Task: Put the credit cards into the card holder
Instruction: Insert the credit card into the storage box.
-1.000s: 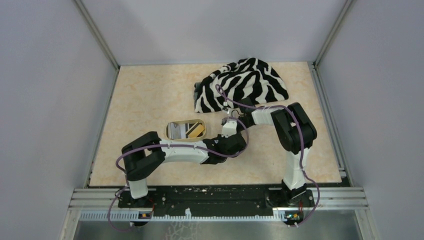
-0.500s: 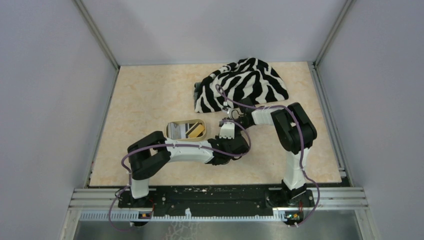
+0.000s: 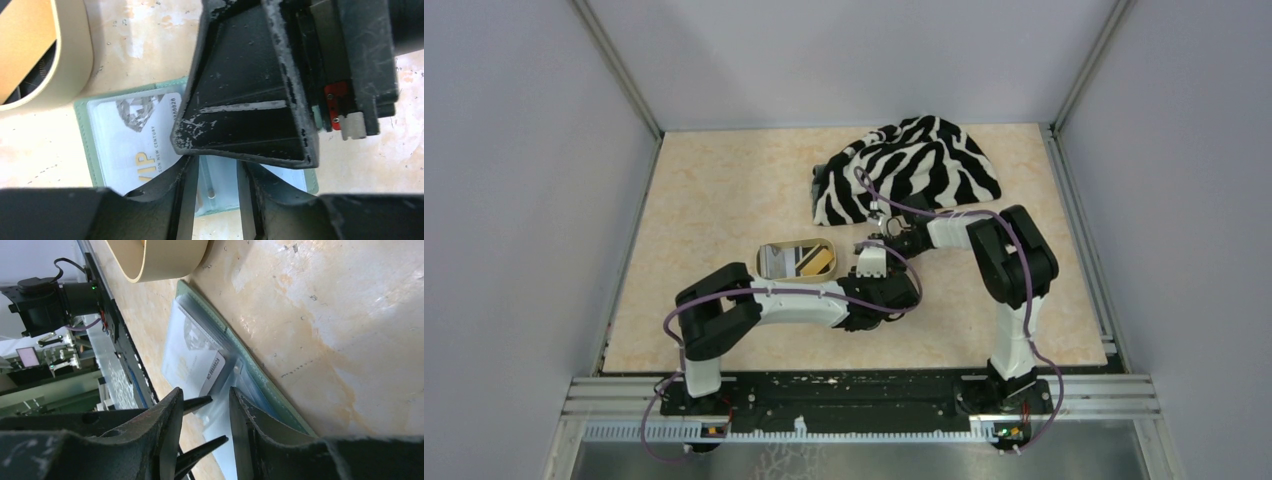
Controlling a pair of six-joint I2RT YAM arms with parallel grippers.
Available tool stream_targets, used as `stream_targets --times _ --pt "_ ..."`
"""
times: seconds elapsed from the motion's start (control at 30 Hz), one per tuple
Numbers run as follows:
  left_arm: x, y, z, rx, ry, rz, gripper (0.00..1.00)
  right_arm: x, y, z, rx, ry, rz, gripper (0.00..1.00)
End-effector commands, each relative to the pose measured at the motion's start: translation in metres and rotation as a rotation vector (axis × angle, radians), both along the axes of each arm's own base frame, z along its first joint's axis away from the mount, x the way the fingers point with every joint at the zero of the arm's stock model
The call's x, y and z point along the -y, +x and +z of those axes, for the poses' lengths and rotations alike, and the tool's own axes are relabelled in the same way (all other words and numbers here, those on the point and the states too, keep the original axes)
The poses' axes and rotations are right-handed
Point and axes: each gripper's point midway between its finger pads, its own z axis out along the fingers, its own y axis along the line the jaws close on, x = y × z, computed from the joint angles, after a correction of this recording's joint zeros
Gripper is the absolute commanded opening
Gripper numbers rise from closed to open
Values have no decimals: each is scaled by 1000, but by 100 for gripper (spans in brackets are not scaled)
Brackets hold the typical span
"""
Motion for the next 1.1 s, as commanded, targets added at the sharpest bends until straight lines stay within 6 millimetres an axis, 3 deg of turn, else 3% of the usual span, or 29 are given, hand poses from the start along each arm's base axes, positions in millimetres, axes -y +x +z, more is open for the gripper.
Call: stream_targets --times 0.0,0.37,0.57,0.8,1.07 --pt "-33 10 16 54 8 122 42 3 11 19 107 -8 10 40" --pt "-18 3 50 53 -96 -3 52 14 28 52 240 19 -7 40" --pt "-9 -7 73 85 -158 -190 68 30 40 84 361 42 -37 40" --pt "-35 -13 85 117 -132 -313 78 49 52 134 596 53 -49 40" --pt "-83 8 122 162 -298 -313 87 57 54 205 880 75 -40 41"
